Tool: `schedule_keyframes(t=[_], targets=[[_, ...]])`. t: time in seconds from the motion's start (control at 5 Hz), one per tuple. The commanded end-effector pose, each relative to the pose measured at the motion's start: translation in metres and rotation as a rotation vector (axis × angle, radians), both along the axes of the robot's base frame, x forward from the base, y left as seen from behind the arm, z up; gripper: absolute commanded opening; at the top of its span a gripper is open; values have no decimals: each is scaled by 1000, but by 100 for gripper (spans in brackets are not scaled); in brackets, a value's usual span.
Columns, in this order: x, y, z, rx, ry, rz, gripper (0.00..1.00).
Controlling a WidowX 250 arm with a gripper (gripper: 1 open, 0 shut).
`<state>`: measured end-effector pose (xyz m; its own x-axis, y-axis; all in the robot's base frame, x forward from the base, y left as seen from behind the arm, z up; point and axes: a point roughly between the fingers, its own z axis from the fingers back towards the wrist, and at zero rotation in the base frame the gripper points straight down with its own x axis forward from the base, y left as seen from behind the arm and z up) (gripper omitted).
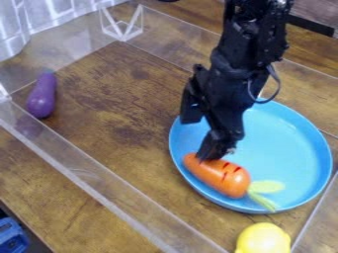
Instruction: Move the carrot to the right side
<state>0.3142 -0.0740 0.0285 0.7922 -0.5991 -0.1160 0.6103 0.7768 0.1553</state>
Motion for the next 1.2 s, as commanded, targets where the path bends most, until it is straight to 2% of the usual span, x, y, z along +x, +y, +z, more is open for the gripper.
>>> schedule_keyframes(t=[0.0,0.2,0.6,1.0], targets=[[8,-9,5,-27,-56,-48,100],[20,-1,1,-19,-60,-55,100],[27,27,-10,-21,-53,35,100],[9,40,-17,-22,-42,108,100]])
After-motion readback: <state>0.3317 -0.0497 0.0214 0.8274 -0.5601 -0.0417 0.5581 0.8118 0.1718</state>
